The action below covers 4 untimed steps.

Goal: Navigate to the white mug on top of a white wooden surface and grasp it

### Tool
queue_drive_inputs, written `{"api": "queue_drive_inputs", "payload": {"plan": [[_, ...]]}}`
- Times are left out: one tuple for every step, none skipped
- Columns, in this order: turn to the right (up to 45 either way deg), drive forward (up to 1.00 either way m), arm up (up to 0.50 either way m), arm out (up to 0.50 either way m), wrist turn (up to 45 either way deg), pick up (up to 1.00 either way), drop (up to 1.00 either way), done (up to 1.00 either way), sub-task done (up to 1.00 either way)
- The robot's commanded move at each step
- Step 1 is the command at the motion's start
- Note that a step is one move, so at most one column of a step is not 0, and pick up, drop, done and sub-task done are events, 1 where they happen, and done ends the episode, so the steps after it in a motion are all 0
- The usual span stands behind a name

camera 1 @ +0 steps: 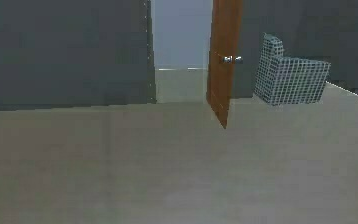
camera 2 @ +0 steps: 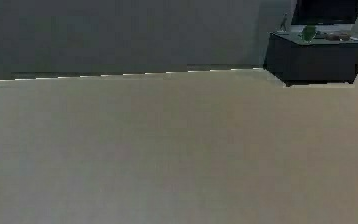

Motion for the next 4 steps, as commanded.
{"api": "queue_drive_inputs", "payload": {"plan": [[0.0,1.0,0.0,0.0,0.0,0.0,0.0,0.0,0.0],[0.0,1.0,0.0,0.0,0.0,0.0,0.0,0.0,0.0],[3.0,0.0,0.0,0.0,0.0,0.0,0.0,0.0,0.0],[0.0,1.0,0.0,0.0,0.0,0.0,0.0,0.0,0.0]]}}
